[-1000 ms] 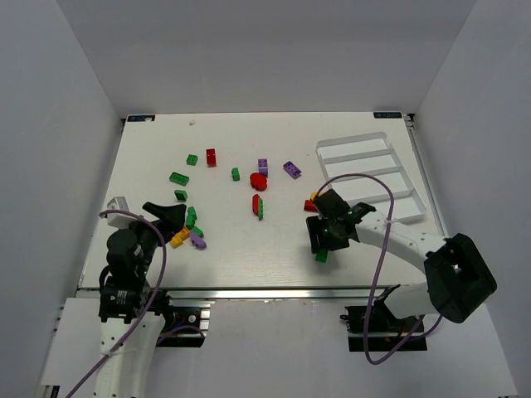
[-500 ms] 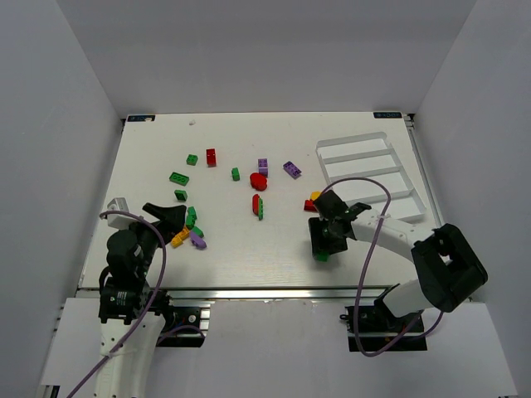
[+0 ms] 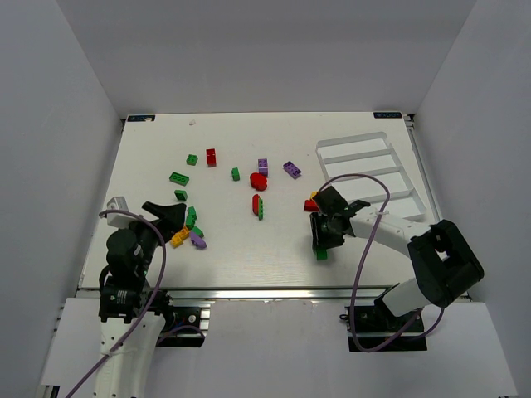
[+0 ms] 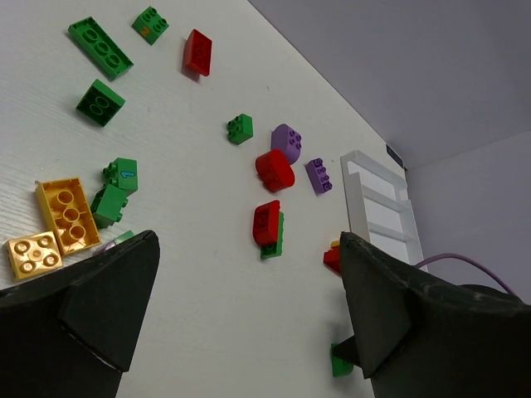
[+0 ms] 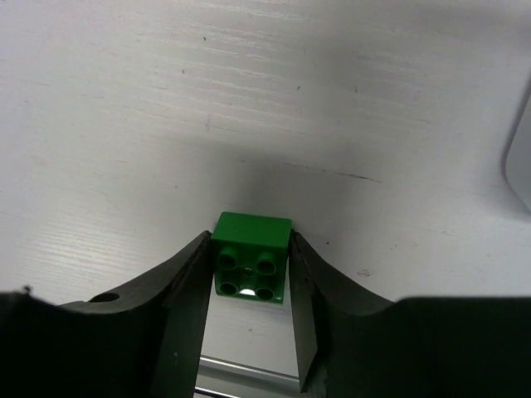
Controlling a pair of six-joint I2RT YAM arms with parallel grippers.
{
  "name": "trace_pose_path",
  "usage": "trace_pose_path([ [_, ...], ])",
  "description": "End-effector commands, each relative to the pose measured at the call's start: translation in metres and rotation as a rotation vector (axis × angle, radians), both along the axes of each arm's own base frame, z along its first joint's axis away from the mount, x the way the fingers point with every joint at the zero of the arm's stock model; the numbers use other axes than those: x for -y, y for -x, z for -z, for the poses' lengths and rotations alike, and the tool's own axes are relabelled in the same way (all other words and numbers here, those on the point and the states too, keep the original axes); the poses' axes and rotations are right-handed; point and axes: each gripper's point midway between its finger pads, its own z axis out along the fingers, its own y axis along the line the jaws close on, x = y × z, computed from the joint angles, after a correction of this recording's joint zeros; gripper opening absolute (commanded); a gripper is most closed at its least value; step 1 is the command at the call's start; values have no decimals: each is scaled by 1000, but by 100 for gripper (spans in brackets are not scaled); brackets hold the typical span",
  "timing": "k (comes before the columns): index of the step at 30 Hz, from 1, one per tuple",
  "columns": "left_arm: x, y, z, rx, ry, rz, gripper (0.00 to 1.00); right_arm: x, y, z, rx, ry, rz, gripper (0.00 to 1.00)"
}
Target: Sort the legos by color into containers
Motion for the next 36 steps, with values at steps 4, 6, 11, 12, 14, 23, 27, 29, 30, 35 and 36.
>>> trace_pose_path([
  [4, 3, -5, -16, 39, 7, 15, 98, -4, -9, -10, 59, -23, -65, 26],
  [6, 5, -5, -19, 48, 13, 27, 97, -13, -19, -27, 124, -62, -142, 12],
  [11, 21, -11, -25, 78, 47, 106, 83, -48, -42, -96, 323, -207, -381, 0],
  [12, 27, -14, -20, 61, 58, 139, 80, -52, -45, -108, 358, -221, -421, 0],
  [14, 34, -18, -22, 71, 89, 172, 73, -61, -49, -138, 434, -278, -526, 0],
  [23, 67, -28, 3, -45, 187, 349, 52, 9, -90, -160, 492, -253, -493, 0],
  [27, 68, -27, 4, -32, 194, 355, 61, 71, -118, -156, 526, -141, -430, 0],
  [29, 68, -27, 4, -29, 198, 356, 65, 100, -128, -153, 526, -102, -369, 0],
  [30, 69, -27, 6, -33, 199, 357, 66, 108, -129, -150, 512, -88, -366, 0],
  [35, 69, -28, 8, -35, 198, 362, 68, 164, -141, -136, 471, -23, -238, 0],
  [36, 70, -27, 8, -35, 199, 365, 69, 176, -142, -133, 467, -8, -205, 0],
])
